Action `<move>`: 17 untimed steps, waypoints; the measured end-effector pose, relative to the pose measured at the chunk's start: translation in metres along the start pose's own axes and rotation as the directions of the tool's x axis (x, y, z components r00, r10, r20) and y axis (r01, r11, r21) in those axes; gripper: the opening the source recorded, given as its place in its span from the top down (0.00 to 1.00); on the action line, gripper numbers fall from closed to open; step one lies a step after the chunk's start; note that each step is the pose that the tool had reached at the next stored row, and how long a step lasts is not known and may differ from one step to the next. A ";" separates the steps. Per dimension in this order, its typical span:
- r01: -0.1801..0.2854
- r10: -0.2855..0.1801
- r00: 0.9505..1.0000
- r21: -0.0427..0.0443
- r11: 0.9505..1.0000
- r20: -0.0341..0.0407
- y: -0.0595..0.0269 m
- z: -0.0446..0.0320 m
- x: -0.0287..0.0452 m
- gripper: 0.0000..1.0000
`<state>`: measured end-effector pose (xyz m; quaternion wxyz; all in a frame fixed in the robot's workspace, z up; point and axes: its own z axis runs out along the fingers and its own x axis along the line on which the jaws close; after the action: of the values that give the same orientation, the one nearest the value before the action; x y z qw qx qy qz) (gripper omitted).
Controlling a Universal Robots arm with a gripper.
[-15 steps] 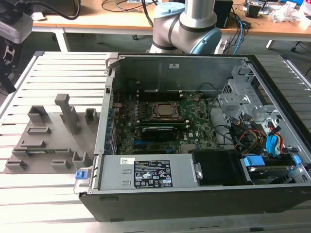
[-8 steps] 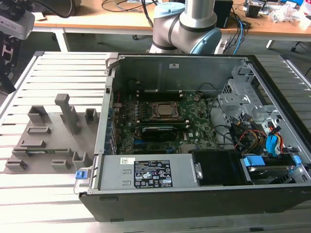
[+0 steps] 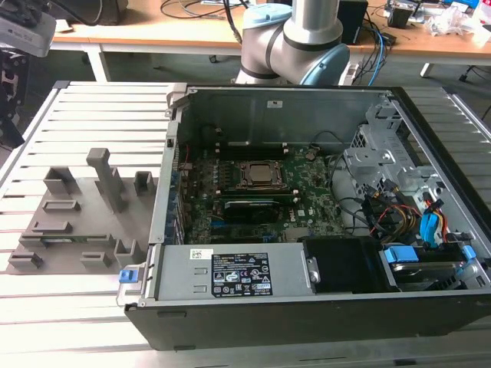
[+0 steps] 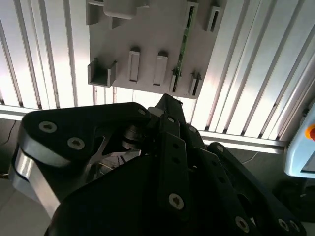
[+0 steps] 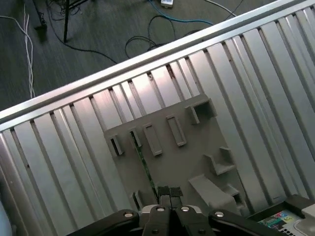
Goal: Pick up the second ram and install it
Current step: 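Pick up the second ram and move it above second insertion slot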
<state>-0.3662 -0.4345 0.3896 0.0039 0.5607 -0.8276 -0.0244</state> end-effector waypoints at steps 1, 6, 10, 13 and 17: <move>0.021 -0.021 1.000 0.000 1.000 -0.001 0.0000 0.0000 0.0000 0.89; 0.136 -0.136 0.991 -0.003 0.991 -0.006 0.0000 0.0000 0.0000 0.89; 0.194 -0.194 0.981 -0.005 0.981 -0.008 0.0000 0.0000 0.0000 0.89; 0.244 -0.244 0.970 -0.006 0.970 -0.010 0.0000 0.0000 0.0000 0.89; 0.302 -0.302 0.953 -0.008 0.953 -0.013 0.0000 0.0000 0.0000 0.89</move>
<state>-0.3662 -0.4345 0.3896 0.0076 0.6807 -0.7321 -0.0235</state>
